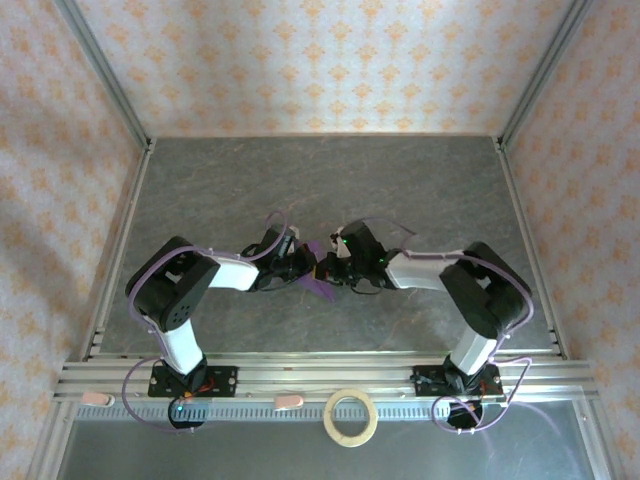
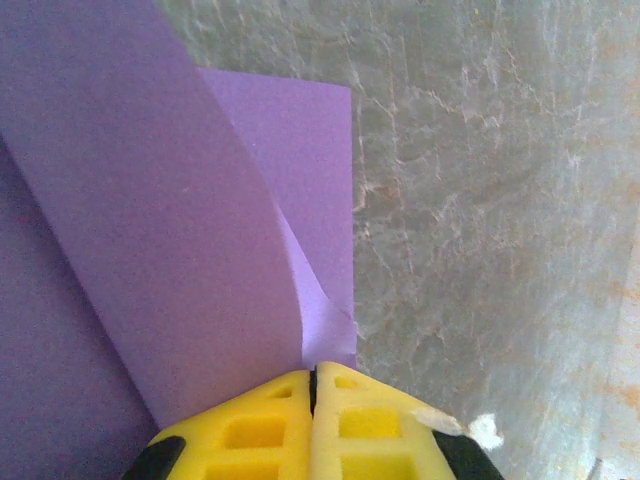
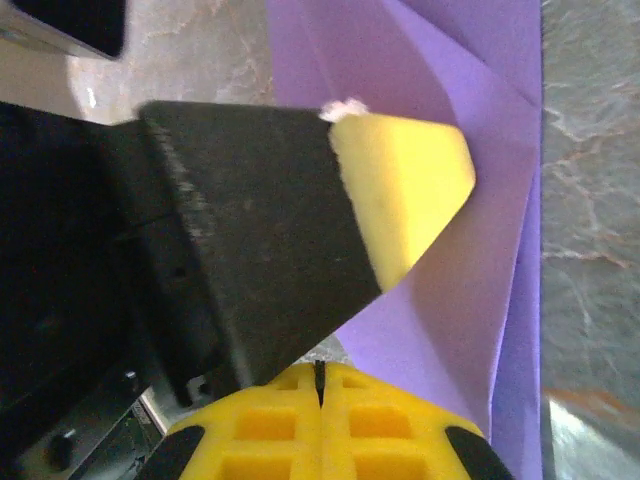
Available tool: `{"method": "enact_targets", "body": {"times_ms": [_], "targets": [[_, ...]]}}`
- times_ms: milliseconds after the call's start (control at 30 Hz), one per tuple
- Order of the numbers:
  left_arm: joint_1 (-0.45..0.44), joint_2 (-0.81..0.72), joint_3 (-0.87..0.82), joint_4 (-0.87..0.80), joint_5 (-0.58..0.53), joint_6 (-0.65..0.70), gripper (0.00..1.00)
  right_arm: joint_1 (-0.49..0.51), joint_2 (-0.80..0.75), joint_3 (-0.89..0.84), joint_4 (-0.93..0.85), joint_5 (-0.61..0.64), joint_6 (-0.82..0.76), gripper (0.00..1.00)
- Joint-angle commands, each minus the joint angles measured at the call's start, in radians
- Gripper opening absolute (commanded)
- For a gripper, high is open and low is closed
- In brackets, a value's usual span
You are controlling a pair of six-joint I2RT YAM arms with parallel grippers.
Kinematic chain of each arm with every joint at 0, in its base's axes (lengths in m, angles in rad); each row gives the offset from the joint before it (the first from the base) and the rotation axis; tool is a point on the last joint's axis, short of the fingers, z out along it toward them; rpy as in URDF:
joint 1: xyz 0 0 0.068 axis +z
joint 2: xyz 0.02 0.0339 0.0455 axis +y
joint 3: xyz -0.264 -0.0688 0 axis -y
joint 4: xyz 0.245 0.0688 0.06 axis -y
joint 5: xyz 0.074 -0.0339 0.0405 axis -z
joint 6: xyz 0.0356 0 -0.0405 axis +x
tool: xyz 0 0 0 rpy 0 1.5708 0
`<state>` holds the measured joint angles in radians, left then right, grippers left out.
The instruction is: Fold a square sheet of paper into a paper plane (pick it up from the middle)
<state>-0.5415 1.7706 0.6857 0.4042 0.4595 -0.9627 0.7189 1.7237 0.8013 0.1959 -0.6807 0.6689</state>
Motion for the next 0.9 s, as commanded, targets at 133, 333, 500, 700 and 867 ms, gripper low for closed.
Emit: {"method": "enact_targets", "body": {"times_ms": [133, 333, 500, 700, 867], "targets": [[-0.002, 0.049, 0.000, -0.104, -0.037, 0.033, 0.00, -0.013, 0.103, 0.004, -0.084, 0.114, -0.019, 0.00], [-0.002, 0.020, 0.046, -0.121, -0.023, 0.066, 0.00, -0.013, 0.091, -0.140, -0.078, 0.147, -0.007, 0.00], [-0.002, -0.069, 0.074, -0.133, -0.017, 0.099, 0.00, -0.013, 0.060, -0.160, -0.107, 0.140, -0.025, 0.00], [-0.006, -0.117, -0.026, -0.009, 0.048, 0.056, 0.00, -0.013, 0.042, -0.177, -0.098, 0.131, -0.026, 0.00], [-0.019, -0.053, -0.018, 0.001, 0.098, 0.074, 0.00, -0.013, 0.054, -0.175, -0.097, 0.129, -0.029, 0.00]]}}
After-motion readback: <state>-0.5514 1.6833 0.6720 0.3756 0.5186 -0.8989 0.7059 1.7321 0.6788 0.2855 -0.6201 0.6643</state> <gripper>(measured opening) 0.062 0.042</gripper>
